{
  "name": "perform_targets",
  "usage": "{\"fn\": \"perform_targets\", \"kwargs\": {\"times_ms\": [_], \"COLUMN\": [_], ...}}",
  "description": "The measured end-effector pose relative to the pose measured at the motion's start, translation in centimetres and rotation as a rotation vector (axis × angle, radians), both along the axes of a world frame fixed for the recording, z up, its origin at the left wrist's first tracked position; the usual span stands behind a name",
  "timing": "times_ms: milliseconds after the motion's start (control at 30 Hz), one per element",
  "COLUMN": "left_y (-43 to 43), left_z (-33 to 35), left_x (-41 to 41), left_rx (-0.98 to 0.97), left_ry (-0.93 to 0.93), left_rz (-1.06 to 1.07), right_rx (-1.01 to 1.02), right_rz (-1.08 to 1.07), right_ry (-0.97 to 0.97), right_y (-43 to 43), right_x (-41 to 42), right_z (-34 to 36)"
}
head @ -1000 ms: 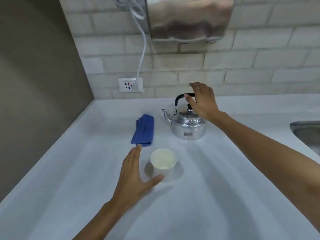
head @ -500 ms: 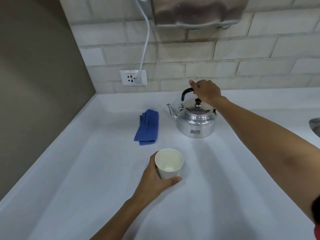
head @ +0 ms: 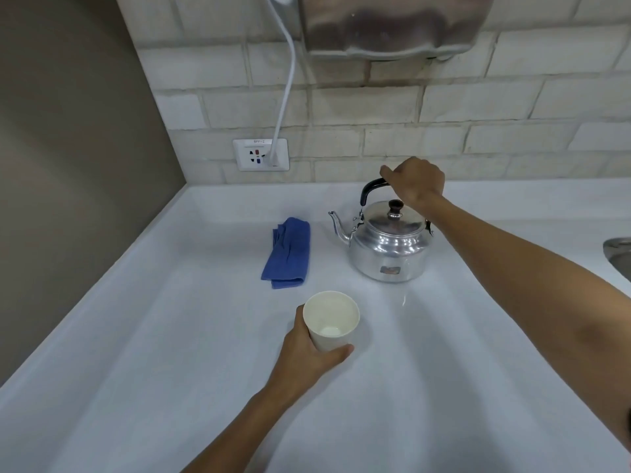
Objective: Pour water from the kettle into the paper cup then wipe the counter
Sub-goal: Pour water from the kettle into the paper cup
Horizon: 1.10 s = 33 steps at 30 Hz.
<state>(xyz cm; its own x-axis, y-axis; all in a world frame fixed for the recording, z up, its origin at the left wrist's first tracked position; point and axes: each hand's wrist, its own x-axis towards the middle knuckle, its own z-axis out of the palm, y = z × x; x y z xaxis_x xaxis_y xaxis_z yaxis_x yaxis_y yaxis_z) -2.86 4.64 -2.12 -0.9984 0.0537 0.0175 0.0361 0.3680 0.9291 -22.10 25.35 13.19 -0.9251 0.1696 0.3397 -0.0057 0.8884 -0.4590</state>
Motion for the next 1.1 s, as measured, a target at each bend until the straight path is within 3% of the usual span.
{"fn": "perform_targets", "kwargs": {"times_ms": [167, 567, 1100], "left_y": [0.2, 0.3, 0.4], "left_z": [0.0, 0.1, 0.2], "left_x": [0.0, 0.1, 0.2], "left_rx": [0.004, 0.004, -0.014], "left_ry": [-0.011, -0.021, -0.015], "left_rz": [0.014, 0.019, 0.041], "right_rx": [0.041, 0.372, 0.624], "right_rz": [0.080, 0.311, 0.459], "right_ry": [0.093, 0.253, 0.316], "right_y": [1.1, 0.8, -2.1], "right_x": [2.3, 9.6, 13.5], "right_z": [2.3, 4.5, 6.2]}}
